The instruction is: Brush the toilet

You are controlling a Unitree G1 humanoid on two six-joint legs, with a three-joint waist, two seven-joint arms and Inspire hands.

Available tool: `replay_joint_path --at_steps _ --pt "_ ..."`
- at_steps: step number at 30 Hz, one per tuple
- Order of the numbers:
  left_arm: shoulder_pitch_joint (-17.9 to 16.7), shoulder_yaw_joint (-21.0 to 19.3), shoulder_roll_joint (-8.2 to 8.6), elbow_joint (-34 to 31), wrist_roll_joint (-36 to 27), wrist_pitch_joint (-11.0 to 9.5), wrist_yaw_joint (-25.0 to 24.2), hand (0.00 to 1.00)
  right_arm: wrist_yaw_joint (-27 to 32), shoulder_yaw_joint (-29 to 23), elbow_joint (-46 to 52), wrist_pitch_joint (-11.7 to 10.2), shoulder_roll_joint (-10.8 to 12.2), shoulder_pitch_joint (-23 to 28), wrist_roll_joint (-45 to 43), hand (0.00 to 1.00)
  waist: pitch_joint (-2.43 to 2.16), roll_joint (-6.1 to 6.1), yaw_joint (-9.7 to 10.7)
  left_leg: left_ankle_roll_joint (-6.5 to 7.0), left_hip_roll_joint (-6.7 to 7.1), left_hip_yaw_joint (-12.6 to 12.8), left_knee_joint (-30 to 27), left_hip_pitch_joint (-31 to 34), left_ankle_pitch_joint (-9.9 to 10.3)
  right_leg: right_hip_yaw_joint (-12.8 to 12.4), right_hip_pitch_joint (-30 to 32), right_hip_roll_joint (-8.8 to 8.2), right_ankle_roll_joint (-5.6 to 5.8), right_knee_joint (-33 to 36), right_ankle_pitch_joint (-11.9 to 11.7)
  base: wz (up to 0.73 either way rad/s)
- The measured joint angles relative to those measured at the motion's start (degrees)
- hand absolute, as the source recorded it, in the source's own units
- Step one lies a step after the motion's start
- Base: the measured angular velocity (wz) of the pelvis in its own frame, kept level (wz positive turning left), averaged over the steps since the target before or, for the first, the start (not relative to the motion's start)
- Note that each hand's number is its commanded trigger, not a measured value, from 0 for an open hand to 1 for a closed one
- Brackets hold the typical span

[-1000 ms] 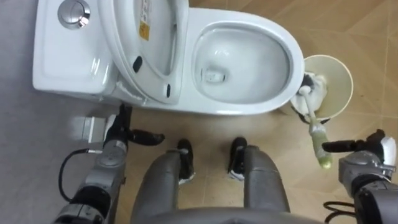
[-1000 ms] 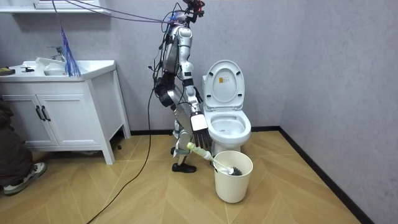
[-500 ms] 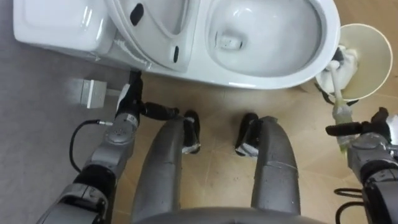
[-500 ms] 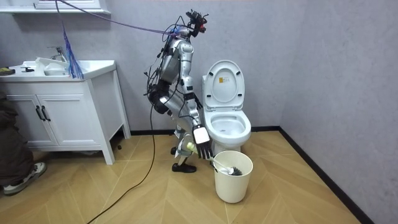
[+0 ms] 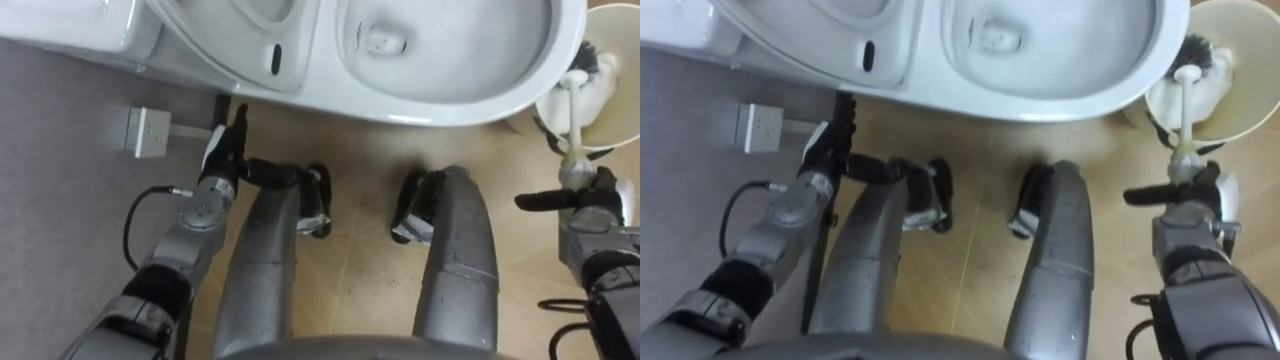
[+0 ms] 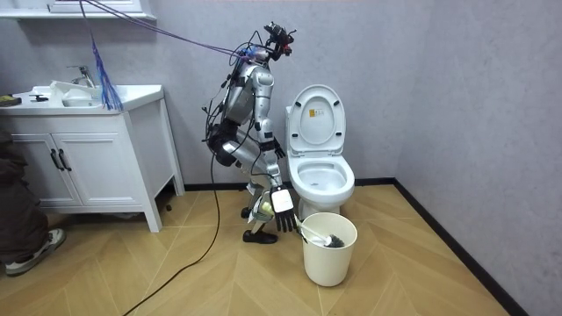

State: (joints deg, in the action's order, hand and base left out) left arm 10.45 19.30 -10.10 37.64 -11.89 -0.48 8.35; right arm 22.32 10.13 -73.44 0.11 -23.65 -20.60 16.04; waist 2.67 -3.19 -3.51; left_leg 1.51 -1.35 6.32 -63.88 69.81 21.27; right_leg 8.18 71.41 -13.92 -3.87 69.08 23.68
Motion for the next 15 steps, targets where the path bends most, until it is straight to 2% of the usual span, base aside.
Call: replay_joint_path --at_steps 2,3,4,9,15 --pt "-0.1 0.0 -0.14 -0.9 0.0 0.0 0.0 0.00 0.0 0.0 0.1 0.0 0.0 0.0 -0.1 0.00 0.00 0.00 0.0 -0.06 -0.04 0.0 -0.5 0.3 0.0 0.0 0.4 0.02 -0.22 0.7 0.2 0.00" --pt "-0.3 0.0 -0.14 -1.6 -0.1 0.0 -0.1 0.00 0.0 0.0 0.1 0.0 0.0 0.0 -0.1 0.38 0.00 0.00 0.0 -0.10 -0.09 -0.1 -0.8 0.6 0.1 0.0 0.6 0.06 -0.35 1.0 0.4 0.00" --pt "-0.5 0.0 -0.10 -1.8 -0.3 0.0 -0.1 0.00 0.0 0.0 0.2 0.0 0.0 0.0 -0.1 1.00 0.00 0.00 0.0 -0.15 -0.10 -0.1 -0.9 0.6 0.2 0.0 0.7 0.05 -0.41 1.1 0.4 0.00" --pt "-1.5 0.0 -0.11 -3.1 -2.2 0.0 -0.6 0.00 -0.1 0.0 0.0 -0.4 0.0 0.6 0.4 1.00 0.01 0.03 0.4 -0.30 -0.08 -0.2 -0.9 0.8 0.3 0.0 0.9 0.04 -0.53 1.1 0.6 0.00" --pt "-2.5 0.0 -0.64 -3.4 -3.4 0.0 -1.8 0.00 -2.4 0.4 -0.7 -0.2 0.0 1.5 2.8 1.00 0.06 0.15 1.9 0.07 -0.01 -0.3 -2.6 1.0 1.2 -0.2 0.8 0.02 -0.10 2.4 1.1 -0.01"
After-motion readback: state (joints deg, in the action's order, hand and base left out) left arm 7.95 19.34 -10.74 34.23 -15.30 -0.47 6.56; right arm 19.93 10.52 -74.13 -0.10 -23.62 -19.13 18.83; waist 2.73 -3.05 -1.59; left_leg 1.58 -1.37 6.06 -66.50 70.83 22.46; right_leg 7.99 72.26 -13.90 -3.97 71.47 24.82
